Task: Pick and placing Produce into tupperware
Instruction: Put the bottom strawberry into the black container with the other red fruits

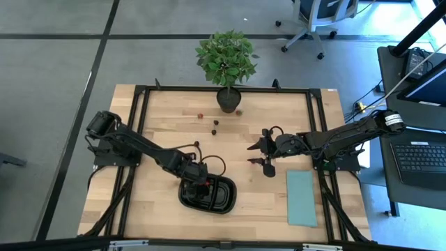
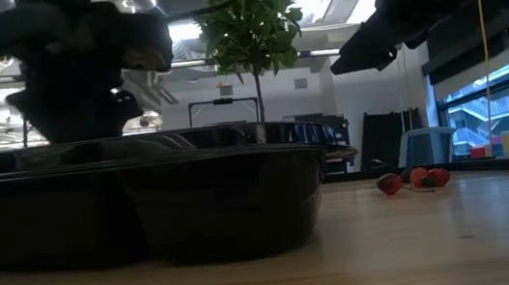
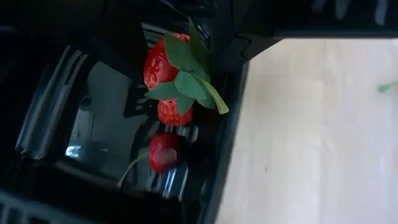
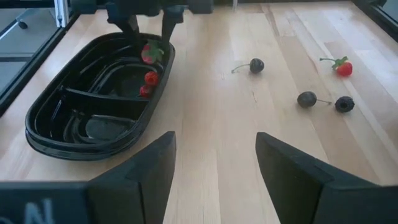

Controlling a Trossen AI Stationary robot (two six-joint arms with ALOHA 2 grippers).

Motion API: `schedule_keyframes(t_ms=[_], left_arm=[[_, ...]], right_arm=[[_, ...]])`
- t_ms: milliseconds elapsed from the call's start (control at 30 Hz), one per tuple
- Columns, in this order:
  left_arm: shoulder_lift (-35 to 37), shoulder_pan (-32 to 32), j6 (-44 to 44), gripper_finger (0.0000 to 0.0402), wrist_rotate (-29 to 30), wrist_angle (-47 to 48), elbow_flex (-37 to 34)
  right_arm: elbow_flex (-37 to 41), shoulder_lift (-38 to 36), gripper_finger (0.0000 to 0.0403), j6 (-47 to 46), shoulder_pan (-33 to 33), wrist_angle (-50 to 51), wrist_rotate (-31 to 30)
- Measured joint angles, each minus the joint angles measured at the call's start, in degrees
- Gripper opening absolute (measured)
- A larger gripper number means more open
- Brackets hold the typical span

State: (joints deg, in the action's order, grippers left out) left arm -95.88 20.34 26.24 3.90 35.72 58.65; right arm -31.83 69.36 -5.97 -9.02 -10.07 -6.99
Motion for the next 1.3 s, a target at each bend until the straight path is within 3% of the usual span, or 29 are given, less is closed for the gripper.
schedule_keyframes(t_ms=[1300], left_arm=[[-0.54,-0.16,-1.80,0.0149,-0.56,-0.67,0.00]], right_arm=[[0.00,-0.02,0.0223,-1.32,-0.02,0.02,0.01]])
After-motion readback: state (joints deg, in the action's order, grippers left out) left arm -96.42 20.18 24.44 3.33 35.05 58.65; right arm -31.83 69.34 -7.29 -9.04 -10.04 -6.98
